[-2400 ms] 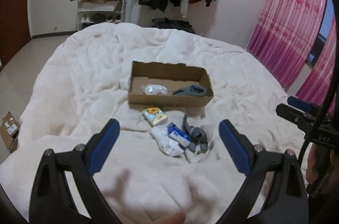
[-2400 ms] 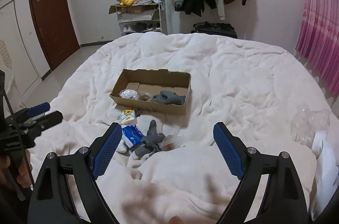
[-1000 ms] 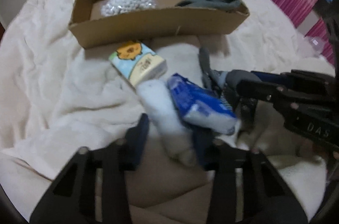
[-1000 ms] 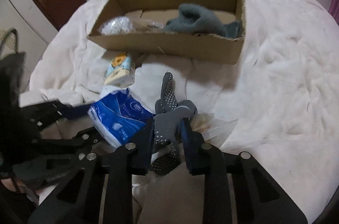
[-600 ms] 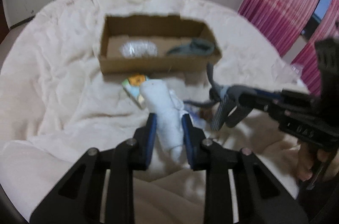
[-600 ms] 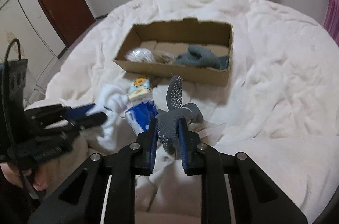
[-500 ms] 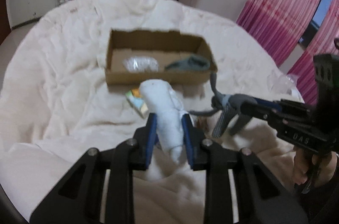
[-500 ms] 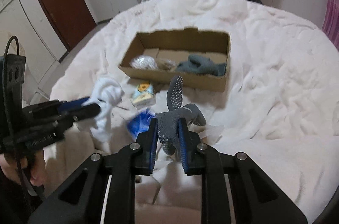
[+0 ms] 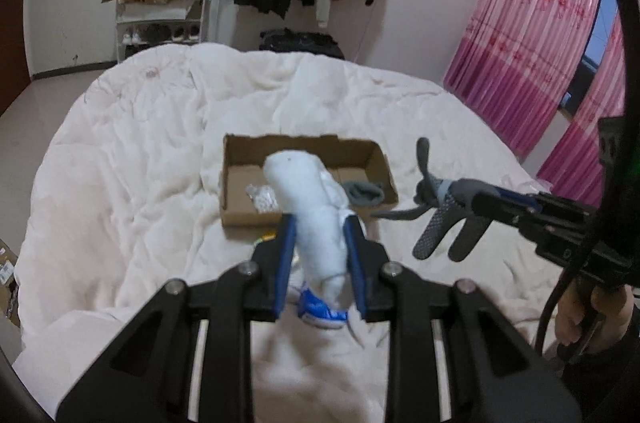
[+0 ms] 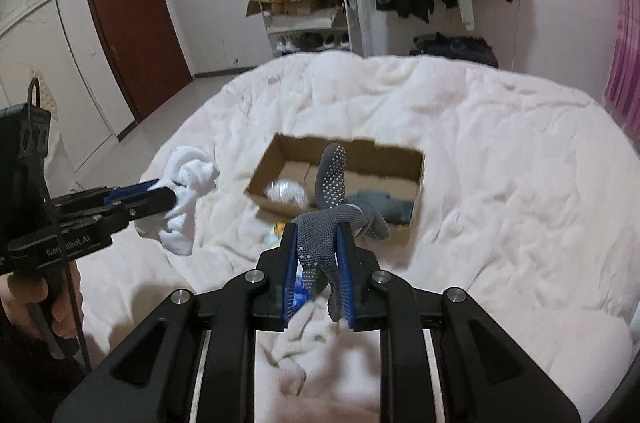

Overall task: Organize objects
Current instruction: 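Lower the dotted glove into the box and open the right gripper while the left carries the sock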

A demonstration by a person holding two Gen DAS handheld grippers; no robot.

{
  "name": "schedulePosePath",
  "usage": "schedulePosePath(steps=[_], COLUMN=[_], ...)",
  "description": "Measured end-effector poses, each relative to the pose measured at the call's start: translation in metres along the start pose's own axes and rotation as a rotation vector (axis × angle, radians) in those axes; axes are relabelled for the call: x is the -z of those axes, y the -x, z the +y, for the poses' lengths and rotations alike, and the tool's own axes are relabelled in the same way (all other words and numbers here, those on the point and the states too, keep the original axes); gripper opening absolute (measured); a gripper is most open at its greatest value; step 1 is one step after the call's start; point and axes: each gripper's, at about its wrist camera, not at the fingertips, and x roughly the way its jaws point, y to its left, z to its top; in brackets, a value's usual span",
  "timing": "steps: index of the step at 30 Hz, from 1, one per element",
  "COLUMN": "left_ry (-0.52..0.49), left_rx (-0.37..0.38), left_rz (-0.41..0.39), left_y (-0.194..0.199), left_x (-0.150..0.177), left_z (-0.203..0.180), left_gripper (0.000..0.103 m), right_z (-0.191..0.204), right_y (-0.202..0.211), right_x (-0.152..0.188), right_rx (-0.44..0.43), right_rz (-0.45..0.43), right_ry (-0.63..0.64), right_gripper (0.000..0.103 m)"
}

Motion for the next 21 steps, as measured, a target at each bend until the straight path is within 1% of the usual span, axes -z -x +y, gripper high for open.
schedulePosePath(steps=[3, 5, 7, 8, 11, 12, 14, 17, 18, 20, 21], left_ry=[0.010, 0.004, -0.022, -0.026, -0.053, -0.043, -0.007, 0.010, 0.009, 0.015, 0.024], left_rx=[-0.017, -0.045, -0.077, -0.087, -0.105, -0.101, -0.059, -0.052, -0.048, -0.075, -0.076], left_rz=[-0.014, -0.027, -0.026, -0.019, -0.035, -0.034, -0.056, -0.075, -0.072, -0.026, -0.004], left_y=[-0.007, -0.017, -0.033, -0.043, -0.069, -0.078, -0.097, -0.126, -0.138, -0.164, -0.174], left_x=[-0.007, -0.013, -0.019, -0.024, -0.034, -0.036, -0.041, -0.044, -0.044, -0.041, -0.041], left_z=[0.007, 0.011, 0.013, 0.016, 0.022, 0.026, 0.033, 0.040, 0.043, 0.052, 0.057], left_gripper=[0.026, 0.026, 0.027, 0.027, 0.026, 0.026, 0.027, 0.027, 0.027, 0.027, 0.027], right_z=[-0.001, -0.004, -0.008, -0.010, -0.012, -0.012, -0.017, -0.024, -0.026, -0.028, -0.028], right_y=[-0.006, -0.016, -0.031, -0.039, -0.064, -0.075, -0.099, -0.139, -0.152, -0.176, -0.186], right_x=[-0.012, -0.021, -0.030, -0.034, -0.043, -0.045, -0.050, -0.055, -0.055, -0.055, -0.054], right_rx=[0.016, 0.020, 0.010, 0.005, -0.001, -0.003, -0.024, -0.022, -0.023, -0.021, -0.019], right_rz=[-0.017, -0.027, -0.035, -0.034, -0.032, -0.028, -0.017, 0.014, 0.030, 0.065, 0.078], right_ry=[0.018, 0.026, 0.025, 0.024, 0.039, 0.042, 0.032, 0.007, 0.000, -0.007, -0.006], right_gripper=[0.020, 0.020, 0.020, 0.020, 0.020, 0.020, 0.020, 0.020, 0.020, 0.020, 0.020])
